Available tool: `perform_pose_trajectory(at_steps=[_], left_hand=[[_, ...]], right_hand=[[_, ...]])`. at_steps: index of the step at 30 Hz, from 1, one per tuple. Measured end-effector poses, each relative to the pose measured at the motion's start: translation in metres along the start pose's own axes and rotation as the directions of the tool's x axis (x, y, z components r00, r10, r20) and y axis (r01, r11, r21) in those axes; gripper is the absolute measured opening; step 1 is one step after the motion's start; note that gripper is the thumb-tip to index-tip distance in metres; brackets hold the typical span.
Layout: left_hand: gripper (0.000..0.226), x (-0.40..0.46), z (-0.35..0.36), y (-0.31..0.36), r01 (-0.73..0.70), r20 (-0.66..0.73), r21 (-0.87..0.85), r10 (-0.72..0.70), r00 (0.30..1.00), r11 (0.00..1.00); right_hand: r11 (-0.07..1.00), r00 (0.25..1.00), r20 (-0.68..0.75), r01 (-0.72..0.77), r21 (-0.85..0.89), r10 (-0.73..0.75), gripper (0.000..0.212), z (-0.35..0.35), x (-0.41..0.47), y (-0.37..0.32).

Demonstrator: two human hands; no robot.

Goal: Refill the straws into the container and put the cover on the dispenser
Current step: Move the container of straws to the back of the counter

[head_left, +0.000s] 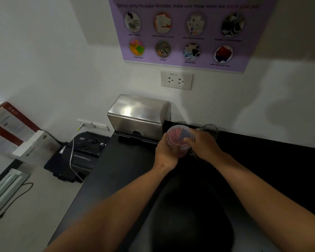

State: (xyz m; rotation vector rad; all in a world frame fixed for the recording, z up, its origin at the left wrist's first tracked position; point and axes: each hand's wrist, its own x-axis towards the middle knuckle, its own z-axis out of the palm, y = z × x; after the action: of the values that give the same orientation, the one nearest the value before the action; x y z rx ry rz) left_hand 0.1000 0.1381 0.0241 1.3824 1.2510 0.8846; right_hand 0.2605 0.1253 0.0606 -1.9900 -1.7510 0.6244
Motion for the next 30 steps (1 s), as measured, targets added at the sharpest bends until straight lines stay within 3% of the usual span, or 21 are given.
perform_pose_trajectory(at_steps=[3,9,13,19,24,27,30], left_hand=[[0.059,0.011,0.009,0.009,-0.017,0.046,0.039,0.015,0.999,0.999],[0.066,0.045,0.014,0.014,-0.113,0.064,0.173,0.103,0.993,0.978],[0.059,0.063,0.017,0.016,-0.137,0.063,0.219,0.126,0.99,0.966],[0.029,0.076,0.012,0.027,-0.235,0.141,0.282,0.202,0.969,0.93],[0.057,0.064,0.007,0.045,-0.329,0.245,0.233,0.272,0.931,0.915],[0.049,0.057,-0.005,0.055,-0.273,0.331,0.218,0.192,0.924,0.937],[0.045,0.051,-0.033,0.058,-0.196,0.437,0.181,0.099,0.894,0.964]], right_hand=[[0.999,1.0,-0.023,-0.013,0.036,0.014,0.042,-0.001,0.014,0.008],[0.994,0.999,-0.011,-0.029,0.101,0.031,0.041,-0.005,0.041,0.024],[0.996,0.999,-0.03,-0.03,0.088,0.033,0.034,-0.007,0.056,0.028],[0.994,0.996,-0.051,-0.076,0.082,0.08,0.03,-0.006,0.065,0.029],[0.994,0.996,-0.044,-0.069,0.082,0.073,0.048,-0.007,0.064,0.022],[0.992,0.995,-0.07,-0.068,0.102,0.075,0.055,-0.015,0.06,0.007],[0.992,0.993,-0.112,0.052,0.115,-0.039,0.053,-0.024,0.054,-0.012]])
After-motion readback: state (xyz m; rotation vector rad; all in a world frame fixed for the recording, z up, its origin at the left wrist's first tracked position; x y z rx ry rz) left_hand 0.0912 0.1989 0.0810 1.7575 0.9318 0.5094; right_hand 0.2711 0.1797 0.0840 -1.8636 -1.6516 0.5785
